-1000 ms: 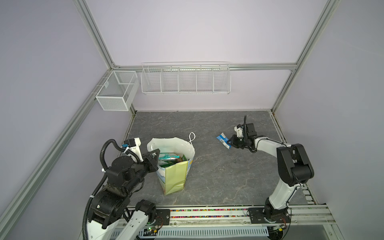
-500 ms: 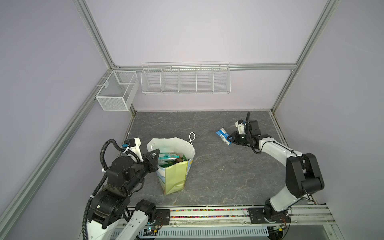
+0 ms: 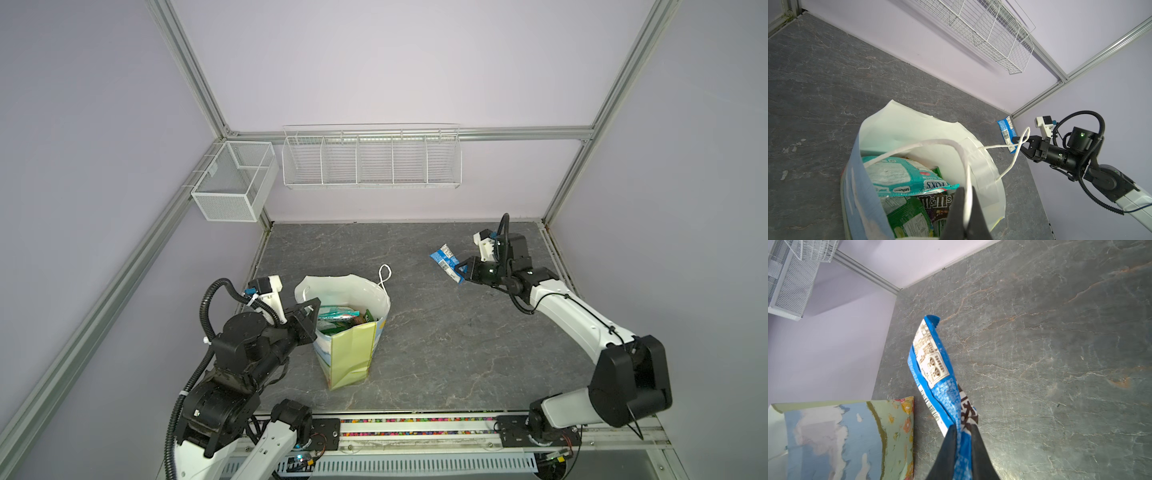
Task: Place the snacks into the paper bag
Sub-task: Pick up the snack from the top-center of the table.
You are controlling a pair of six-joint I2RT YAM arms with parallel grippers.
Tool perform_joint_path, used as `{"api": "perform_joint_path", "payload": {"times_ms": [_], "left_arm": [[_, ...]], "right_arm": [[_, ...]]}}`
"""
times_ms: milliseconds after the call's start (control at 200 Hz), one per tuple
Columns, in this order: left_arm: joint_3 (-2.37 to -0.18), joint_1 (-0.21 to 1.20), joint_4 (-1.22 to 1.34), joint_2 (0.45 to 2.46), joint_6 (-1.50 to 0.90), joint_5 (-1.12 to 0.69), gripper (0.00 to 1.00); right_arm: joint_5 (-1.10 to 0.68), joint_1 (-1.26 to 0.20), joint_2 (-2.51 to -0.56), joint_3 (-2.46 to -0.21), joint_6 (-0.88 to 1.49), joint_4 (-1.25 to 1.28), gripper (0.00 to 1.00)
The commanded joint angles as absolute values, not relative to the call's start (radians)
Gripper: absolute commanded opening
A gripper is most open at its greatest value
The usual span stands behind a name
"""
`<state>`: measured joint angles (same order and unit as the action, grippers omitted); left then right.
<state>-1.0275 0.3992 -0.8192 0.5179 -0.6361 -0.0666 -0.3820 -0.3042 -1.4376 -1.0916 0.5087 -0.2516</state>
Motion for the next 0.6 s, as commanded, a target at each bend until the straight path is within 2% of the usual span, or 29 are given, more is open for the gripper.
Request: {"api": "perform_joint_path", "payload": {"times_ms": [0, 595], "left_arm": [[-1.022, 0.395, -0.796, 0.505, -0.652, -0.084, 0.00], [-1.029, 0.395, -0.786, 0.509, -0.657, -0.093, 0.00]], "right_arm": [[-0.368, -0.323, -1.390, -1.126, 0.499, -0.281, 0.13], [-0.322, -0.392, -1.274, -1.210, 0.477, -0.365, 0.12]]}}
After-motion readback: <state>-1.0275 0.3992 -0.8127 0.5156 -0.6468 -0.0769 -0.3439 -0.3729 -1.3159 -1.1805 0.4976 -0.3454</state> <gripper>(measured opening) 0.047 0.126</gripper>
